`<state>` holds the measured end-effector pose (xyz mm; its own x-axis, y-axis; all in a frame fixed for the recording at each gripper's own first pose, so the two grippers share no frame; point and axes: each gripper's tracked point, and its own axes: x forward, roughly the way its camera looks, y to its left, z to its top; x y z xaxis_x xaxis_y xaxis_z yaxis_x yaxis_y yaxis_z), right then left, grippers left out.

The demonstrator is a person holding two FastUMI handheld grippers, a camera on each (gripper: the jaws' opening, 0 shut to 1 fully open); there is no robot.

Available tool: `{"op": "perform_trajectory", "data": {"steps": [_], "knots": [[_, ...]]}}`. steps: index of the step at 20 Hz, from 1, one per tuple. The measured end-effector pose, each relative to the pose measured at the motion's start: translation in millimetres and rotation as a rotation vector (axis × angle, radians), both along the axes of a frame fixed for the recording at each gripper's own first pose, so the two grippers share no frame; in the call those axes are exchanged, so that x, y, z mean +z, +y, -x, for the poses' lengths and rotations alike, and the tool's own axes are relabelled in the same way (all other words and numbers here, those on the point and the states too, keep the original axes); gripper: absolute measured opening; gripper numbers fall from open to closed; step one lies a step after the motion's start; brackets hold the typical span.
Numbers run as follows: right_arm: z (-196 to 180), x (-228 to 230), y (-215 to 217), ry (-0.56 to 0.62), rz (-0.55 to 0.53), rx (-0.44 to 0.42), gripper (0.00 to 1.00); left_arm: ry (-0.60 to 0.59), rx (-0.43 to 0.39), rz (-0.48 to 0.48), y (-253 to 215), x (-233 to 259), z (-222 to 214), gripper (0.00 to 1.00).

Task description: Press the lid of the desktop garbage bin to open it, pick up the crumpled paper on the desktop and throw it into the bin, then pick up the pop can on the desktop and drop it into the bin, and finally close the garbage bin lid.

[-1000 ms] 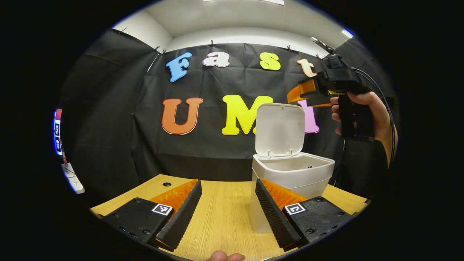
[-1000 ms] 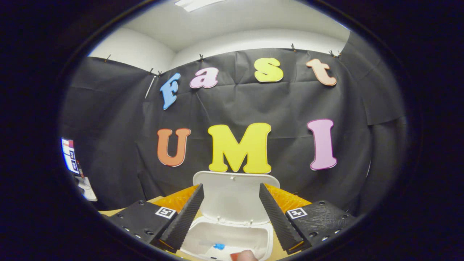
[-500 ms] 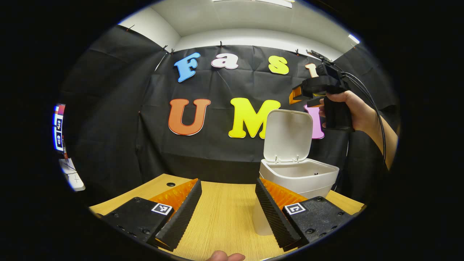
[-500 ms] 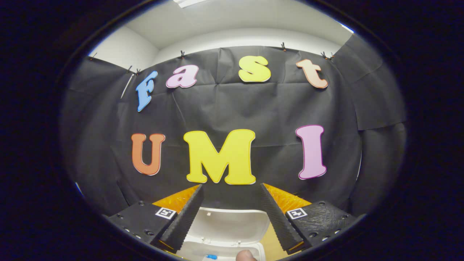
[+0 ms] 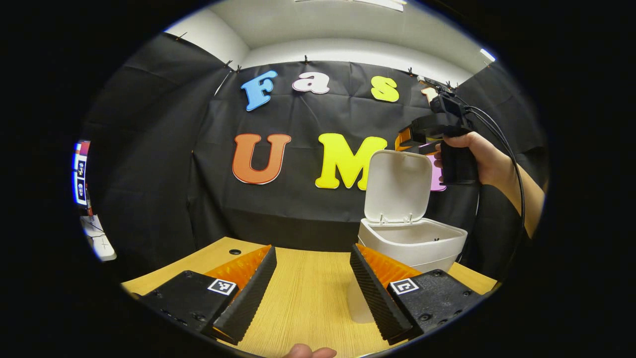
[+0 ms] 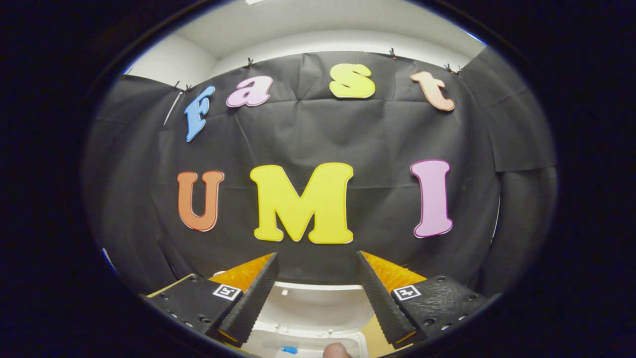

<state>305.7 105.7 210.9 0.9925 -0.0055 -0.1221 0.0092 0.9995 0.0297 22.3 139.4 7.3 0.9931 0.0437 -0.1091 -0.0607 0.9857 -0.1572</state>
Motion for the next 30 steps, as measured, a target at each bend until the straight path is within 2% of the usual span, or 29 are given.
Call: {"op": "perform_trajectory", "data": {"steps": [7,9,10,19,24,27,28,30], "knots": [[14.8,-3.2,1.4,0.021,-0.024,0.018,0.94,-0.017,0.001,-0.016,-1.7,3.7,4.9,0.96],[25.1,-5.2,1.7,0.025,-0.03,0.029,0.95,-0.022,0.003,-0.024,-2.8,5.8,5.8,1.0],[30.1,-7.5,2.5,0.029,-0.034,0.035,0.95,-0.029,0.003,-0.03,-3.5,8.2,5.9,0.96],[78.7,-25.7,6.5,0.021,-0.031,0.108,0.94,-0.043,-0.01,-0.044,-8.7,33.7,3.3,0.96],[98.7,-53.0,1.2,0.035,-0.051,0.119,0.94,-0.077,-0.001,-0.078,-0.9,65.0,-2.1,0.95],[109.5,-82.6,1.7,0.074,-0.064,0.131,0.94,-0.065,-0.018,-0.076,-4.8,68.2,-5.0,0.95],[113.2,-91.3,2.1,0.077,-0.071,0.132,0.96,-0.066,-0.011,-0.081,-3.2,70.0,-6.4,0.95],[118.2,-110.1,0.3,0.086,-0.068,0.13,0.94,-0.056,-0.014,-0.081,-6.3,67.5,-8.5,0.95]]}}
